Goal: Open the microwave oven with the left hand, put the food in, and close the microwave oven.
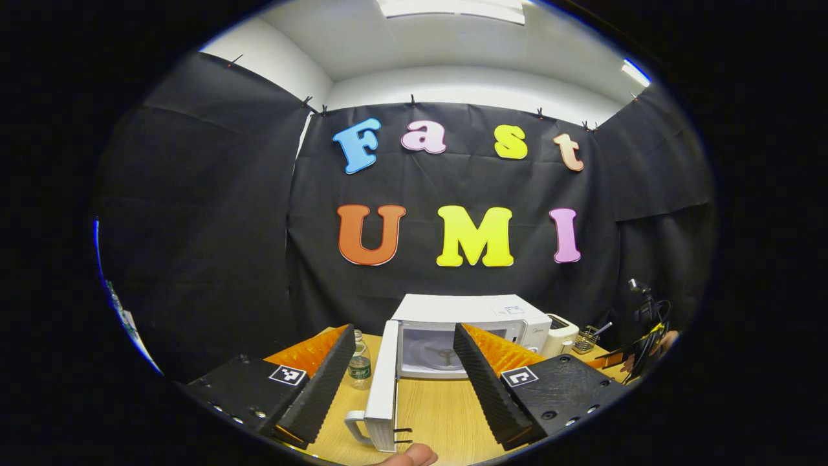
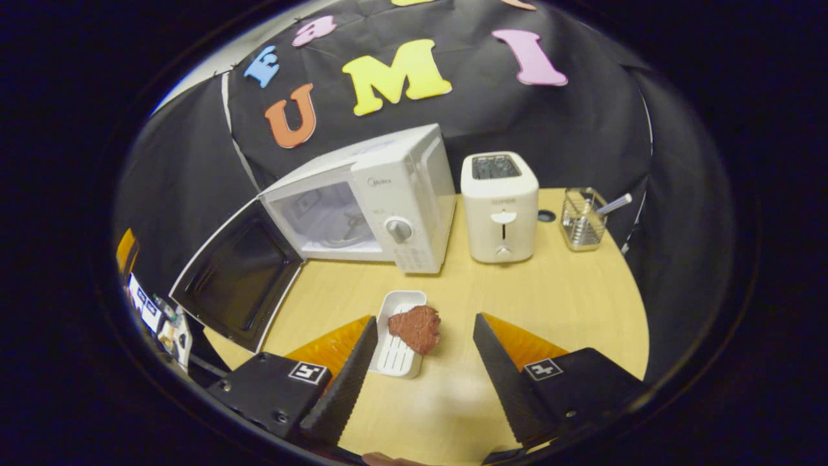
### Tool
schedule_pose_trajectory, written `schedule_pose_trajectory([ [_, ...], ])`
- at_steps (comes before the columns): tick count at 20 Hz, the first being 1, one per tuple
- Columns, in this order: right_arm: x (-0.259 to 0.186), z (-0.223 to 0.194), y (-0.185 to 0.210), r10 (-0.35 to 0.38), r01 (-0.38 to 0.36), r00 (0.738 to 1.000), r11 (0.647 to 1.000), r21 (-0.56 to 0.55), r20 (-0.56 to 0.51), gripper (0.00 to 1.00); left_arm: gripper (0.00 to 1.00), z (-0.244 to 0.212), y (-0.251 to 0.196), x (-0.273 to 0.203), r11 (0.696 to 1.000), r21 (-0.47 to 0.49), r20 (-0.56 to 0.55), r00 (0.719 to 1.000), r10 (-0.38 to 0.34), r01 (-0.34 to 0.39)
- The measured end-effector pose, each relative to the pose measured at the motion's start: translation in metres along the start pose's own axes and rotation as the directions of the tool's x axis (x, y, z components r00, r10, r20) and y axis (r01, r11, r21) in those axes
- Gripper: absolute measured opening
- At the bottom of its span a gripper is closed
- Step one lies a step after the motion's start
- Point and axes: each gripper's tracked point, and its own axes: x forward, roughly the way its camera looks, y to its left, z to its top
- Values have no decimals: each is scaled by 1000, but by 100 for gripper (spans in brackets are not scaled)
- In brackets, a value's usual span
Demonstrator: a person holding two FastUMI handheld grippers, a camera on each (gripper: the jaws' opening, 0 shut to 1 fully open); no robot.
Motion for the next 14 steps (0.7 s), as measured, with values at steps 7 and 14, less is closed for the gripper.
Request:
schedule_pose_trajectory([
  [7,61,-31,-5,179,-143,975,958,248,-129,46,94,-13,9,6,999,19,-46,998,31,-30],
  [14,27,-27,8,136,-125,988,982,142,-76,11,94,-14,15,2,1000,17,-33,999,18,-17],
])
